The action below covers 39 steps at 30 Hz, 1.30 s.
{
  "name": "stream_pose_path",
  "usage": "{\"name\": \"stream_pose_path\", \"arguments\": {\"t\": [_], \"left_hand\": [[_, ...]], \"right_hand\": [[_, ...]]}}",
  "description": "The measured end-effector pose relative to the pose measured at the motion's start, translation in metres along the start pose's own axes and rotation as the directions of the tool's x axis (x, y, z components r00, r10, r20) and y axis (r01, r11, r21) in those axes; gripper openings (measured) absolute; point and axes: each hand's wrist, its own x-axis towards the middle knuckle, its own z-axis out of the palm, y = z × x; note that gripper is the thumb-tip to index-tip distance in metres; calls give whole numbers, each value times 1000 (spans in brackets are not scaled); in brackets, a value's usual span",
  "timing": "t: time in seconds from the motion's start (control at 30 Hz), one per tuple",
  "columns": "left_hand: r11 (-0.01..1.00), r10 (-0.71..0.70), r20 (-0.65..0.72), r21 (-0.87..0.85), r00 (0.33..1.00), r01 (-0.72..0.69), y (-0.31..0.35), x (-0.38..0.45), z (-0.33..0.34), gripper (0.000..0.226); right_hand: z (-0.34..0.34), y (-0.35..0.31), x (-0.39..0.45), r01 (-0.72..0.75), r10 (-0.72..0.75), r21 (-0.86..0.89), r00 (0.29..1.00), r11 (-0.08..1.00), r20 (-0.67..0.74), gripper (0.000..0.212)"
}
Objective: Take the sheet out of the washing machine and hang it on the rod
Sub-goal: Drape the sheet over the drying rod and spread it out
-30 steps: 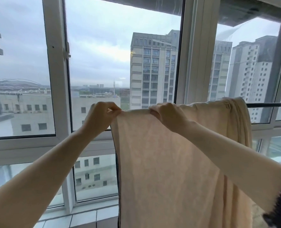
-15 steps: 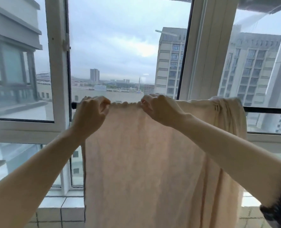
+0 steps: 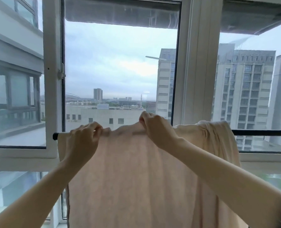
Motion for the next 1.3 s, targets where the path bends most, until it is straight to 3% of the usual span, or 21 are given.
{"name": "stream_pose_path", "arguments": {"t": [0.1,0.23,0.33,0.47,0.67,0.87,1.13,1.3], "left_hand": [[992,-104,-54,-74,993,100,0,8,1,14],[991,-135,-18,2,991,135,5,10,7,16],[999,6,18,-40,1000,-5,14,9,12,20],[963,267,74,-64,961,-263,44,7,21,39],[912,390,139,-193,910,-362,103,10,48,39],[941,277,125,-236,953,-243,143,12,75,33],[998,39,98,-54,994,-34,159,10,86,36],[999,-32,68,33,997,30,167,10,92,38]], "right_hand": [[-5,3,9,-54,56,55,998,997,-27,13],[-5,17,3,-73,84,-66,982,995,172,34],[-11,35,-7,-113,117,-32,972,993,202,45],[-26,51,-28,-86,97,-79,985,993,142,37],[-56,83,-50,-48,68,-174,992,984,108,31],[-72,141,-75,-175,199,-213,975,961,97,29],[-84,191,-84,20,-18,-3,957,1000,289,35],[-80,210,-81,112,-144,165,970,980,195,26]]}}
